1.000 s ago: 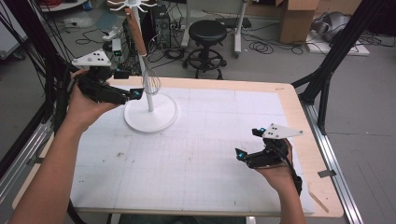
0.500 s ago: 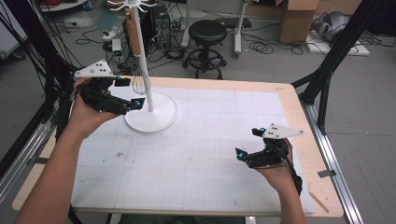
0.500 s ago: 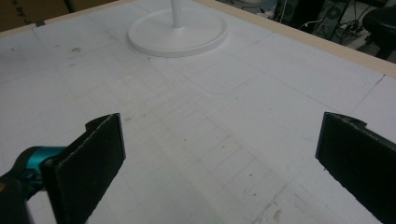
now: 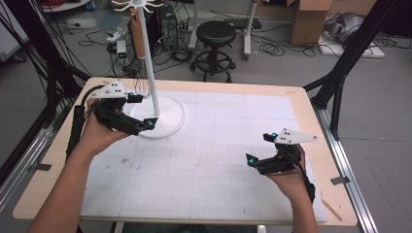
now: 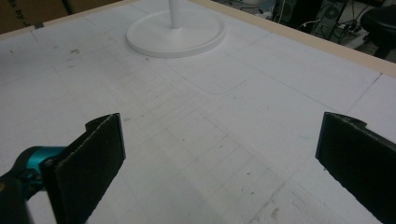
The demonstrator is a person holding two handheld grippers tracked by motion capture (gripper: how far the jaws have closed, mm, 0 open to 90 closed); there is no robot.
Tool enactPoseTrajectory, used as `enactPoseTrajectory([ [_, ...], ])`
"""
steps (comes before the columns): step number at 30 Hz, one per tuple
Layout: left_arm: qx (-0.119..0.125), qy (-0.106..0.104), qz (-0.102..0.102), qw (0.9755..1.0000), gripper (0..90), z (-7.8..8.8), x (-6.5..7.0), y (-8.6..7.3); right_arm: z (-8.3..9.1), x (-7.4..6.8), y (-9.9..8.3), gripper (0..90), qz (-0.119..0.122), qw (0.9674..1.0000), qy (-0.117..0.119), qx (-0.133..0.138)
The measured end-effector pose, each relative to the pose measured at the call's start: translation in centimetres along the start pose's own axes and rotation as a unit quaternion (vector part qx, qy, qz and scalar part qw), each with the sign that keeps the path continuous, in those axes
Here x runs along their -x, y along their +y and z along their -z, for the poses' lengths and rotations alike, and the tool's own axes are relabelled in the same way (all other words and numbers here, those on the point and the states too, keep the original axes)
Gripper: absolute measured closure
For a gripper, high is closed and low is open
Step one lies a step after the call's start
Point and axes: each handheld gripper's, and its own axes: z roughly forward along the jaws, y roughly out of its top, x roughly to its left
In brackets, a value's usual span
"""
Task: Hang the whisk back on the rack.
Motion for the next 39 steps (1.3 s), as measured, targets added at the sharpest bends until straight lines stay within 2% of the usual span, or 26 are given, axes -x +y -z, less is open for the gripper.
enactPoseTrajectory([
  [7,-0.002,-0.005,0.009,0.9999,6.6,-1.1,0.3,-1.7,0.0,0.1,-0.1,0.3,-0.001,1.0,-0.001,-0.001],
  [12,-0.009,0.003,0.002,1.0,6.5,-1.6,0.6,-2.7,0.0,0.1,-0.1,0.3,-0.001,1.0,-0.001,-0.002],
  [17,-0.019,-0.001,-0.003,0.9998,6.5,-2.3,0.9,-3.9,-0.1,0.2,-0.2,0.3,-0.002,1.0,-0.003,-0.004],
  [29,-0.005,0.001,0.014,0.9999,6.6,-2.6,1.0,-6.9,0.0,0.3,-0.3,0.3,-0.004,1.0,-0.007,-0.005],
  [32,-0.014,0.005,0.009,0.9999,6.5,-2.8,1.3,-7.4,-0.1,0.3,-0.3,0.3,-0.004,0.9999,-0.005,-0.007],
  [34,-0.025,0.01,-0.004,0.9996,6.6,-3.1,1.4,-7.7,-0.2,0.4,-0.5,0.3,-0.005,1.0,-0.004,-0.007],
  [37,-0.032,0.012,-0.006,0.9994,6.5,-3.3,1.3,-8.1,-0.4,0.4,-0.6,0.3,-0.007,0.9999,-0.006,-0.011],
  [39,-0.029,0.011,0.001,0.9995,6.5,-3.2,1.1,-8.5,-0.4,0.3,-0.6,0.3,-0.005,0.9999,-0.006,-0.01],
])
